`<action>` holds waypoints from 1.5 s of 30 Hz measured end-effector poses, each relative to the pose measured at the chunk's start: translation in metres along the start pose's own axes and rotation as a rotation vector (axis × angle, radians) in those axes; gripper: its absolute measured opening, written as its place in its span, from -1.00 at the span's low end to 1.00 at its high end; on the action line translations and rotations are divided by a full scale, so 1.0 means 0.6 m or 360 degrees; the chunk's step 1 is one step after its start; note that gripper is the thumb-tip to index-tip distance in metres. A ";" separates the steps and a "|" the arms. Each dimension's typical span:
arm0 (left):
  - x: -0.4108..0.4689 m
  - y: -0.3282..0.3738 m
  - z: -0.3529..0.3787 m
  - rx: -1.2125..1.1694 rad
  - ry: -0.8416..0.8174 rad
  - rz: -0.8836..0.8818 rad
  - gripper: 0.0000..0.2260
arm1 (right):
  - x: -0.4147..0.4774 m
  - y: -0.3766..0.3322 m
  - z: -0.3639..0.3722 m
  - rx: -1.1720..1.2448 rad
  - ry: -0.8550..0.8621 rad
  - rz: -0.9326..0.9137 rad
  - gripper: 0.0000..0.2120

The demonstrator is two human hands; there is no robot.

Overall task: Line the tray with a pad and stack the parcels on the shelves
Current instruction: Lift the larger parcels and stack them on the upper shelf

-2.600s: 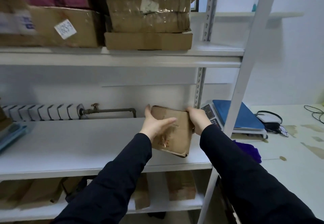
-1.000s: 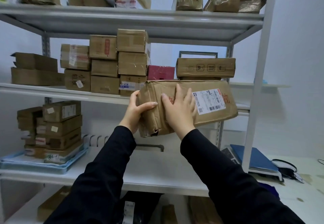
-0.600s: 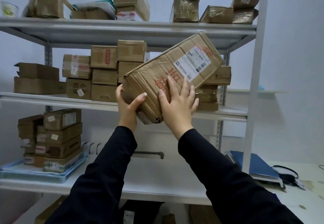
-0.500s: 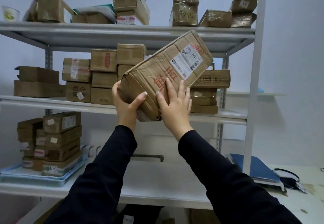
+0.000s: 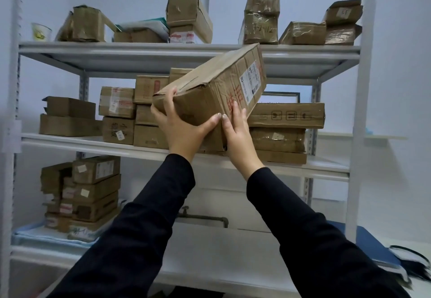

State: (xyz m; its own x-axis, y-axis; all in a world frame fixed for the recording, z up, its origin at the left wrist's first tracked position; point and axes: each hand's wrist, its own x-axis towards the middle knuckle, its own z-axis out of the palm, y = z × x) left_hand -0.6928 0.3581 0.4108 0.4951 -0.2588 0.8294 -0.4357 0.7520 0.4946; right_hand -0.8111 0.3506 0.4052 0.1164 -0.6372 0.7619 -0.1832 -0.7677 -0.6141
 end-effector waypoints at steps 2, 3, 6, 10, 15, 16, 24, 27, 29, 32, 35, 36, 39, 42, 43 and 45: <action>0.012 -0.003 0.009 0.0037 0.0000 -0.0017 -0.15 | 0.015 0.003 -0.001 0.0044 -0.0007 -0.0016 -0.44; 0.018 -0.006 0.014 0.0048 0.0005 -0.0020 -0.13 | 0.023 0.006 -0.001 0.0049 -0.0006 -0.0025 -0.44; 0.029 -0.013 0.029 0.0080 0.0031 -0.0025 -0.13 | 0.046 0.019 -0.001 0.0056 -0.0003 -0.0056 -0.45; 0.042 -0.023 0.061 0.0175 0.0016 -0.0031 -0.12 | 0.081 0.051 -0.004 0.0091 0.0037 -0.0066 -0.45; 0.058 -0.041 0.100 0.0258 0.0025 -0.0008 -0.12 | 0.119 0.084 -0.010 0.0181 0.0076 -0.0060 -0.48; 0.061 -0.044 0.108 0.0270 0.0026 -0.0022 -0.11 | 0.128 0.092 -0.011 0.0193 0.0074 -0.0062 -0.48; 0.093 -0.049 0.162 0.0452 0.0016 -0.0038 -0.06 | 0.192 0.131 -0.020 0.0252 0.0113 -0.0094 -0.48; 0.100 -0.047 0.172 0.0535 0.0050 0.0024 -0.04 | 0.204 0.137 -0.017 0.0332 0.0128 -0.0128 -0.43; 0.105 -0.045 0.173 0.0552 0.0079 0.0097 -0.04 | 0.210 0.137 -0.015 0.0317 0.0204 -0.0175 -0.45; 0.122 -0.044 0.170 0.0578 0.0117 0.0215 -0.05 | 0.216 0.131 0.003 0.0294 0.0321 -0.0236 -0.40; 0.135 -0.053 0.168 0.0642 0.0100 0.0274 -0.06 | 0.218 0.137 0.021 0.0334 0.0381 -0.0237 -0.28; 0.138 -0.056 0.169 0.0653 0.0078 0.0270 -0.05 | 0.221 0.139 0.024 0.0334 0.0399 -0.0224 -0.27; 0.145 -0.066 0.174 0.0684 -0.0030 0.0200 -0.01 | 0.230 0.148 0.027 0.0328 0.0426 -0.0145 -0.27; 0.149 -0.076 0.179 0.0647 -0.0135 0.0168 0.03 | 0.237 0.154 0.027 0.0389 0.0446 -0.0055 -0.32; 0.150 -0.081 0.180 0.0572 -0.0147 0.0159 0.06 | 0.239 0.154 0.024 0.0414 0.0460 -0.0014 -0.31; 0.150 -0.090 0.180 0.0329 -0.0141 0.0104 0.09 | 0.248 0.154 0.015 0.0507 0.0502 0.0050 -0.28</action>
State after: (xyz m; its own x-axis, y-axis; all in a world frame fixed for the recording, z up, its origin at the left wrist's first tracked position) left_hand -0.7058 0.2286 0.4866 0.3969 -0.2729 0.8764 -0.6139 0.6308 0.4745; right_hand -0.8021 0.1841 0.4601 -0.1968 -0.6465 0.7371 0.1335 -0.7625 -0.6331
